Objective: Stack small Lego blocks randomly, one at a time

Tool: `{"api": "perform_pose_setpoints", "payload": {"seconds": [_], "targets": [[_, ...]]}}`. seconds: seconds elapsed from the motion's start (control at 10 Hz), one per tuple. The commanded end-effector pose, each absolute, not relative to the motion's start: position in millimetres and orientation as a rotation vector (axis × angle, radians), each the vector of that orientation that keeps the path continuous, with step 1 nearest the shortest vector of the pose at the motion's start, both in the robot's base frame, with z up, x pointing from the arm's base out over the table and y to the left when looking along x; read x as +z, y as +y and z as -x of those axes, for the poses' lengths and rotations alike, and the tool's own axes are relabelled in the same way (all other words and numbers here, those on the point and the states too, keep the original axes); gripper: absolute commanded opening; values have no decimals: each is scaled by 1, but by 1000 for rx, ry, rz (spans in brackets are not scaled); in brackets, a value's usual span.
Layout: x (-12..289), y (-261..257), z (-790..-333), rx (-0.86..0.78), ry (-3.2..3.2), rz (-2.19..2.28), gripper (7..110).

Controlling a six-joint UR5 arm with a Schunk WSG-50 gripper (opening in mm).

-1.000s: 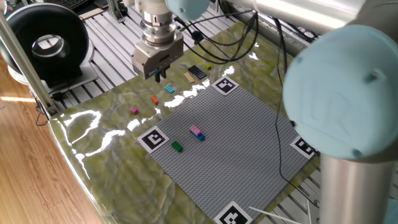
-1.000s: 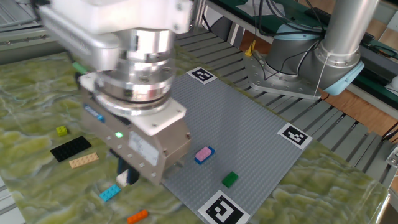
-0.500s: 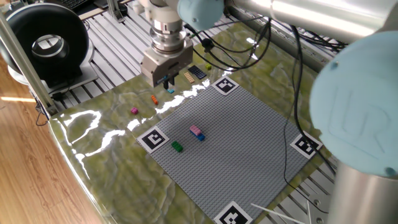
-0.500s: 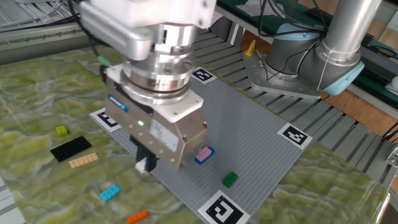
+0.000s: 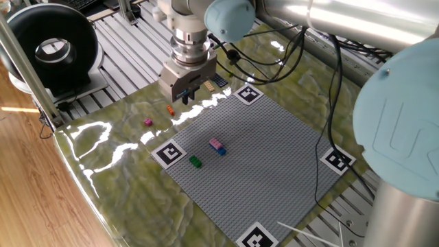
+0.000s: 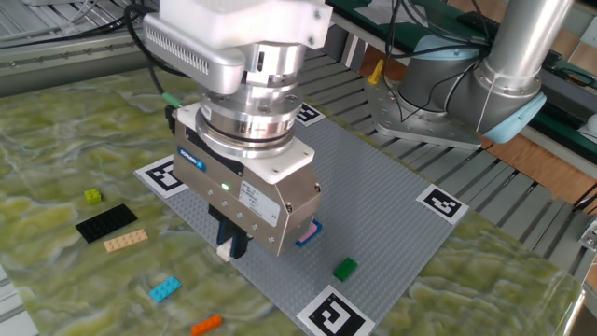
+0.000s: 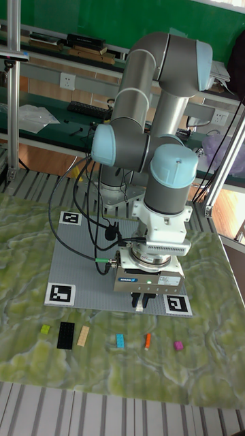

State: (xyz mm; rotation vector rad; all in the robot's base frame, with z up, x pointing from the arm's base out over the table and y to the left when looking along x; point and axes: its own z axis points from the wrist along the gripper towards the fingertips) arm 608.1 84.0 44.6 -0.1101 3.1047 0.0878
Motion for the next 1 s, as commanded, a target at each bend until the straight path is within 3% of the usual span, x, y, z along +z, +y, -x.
{"api": "perform_pose_setpoints", "payload": {"seconds": [0.0,0.6,0.9], "targets": [[45,91,-606,142,3103,121,7],[44,79,-605,67,3112,142,7],[36,79,-542,13,3137,122,7]]}}
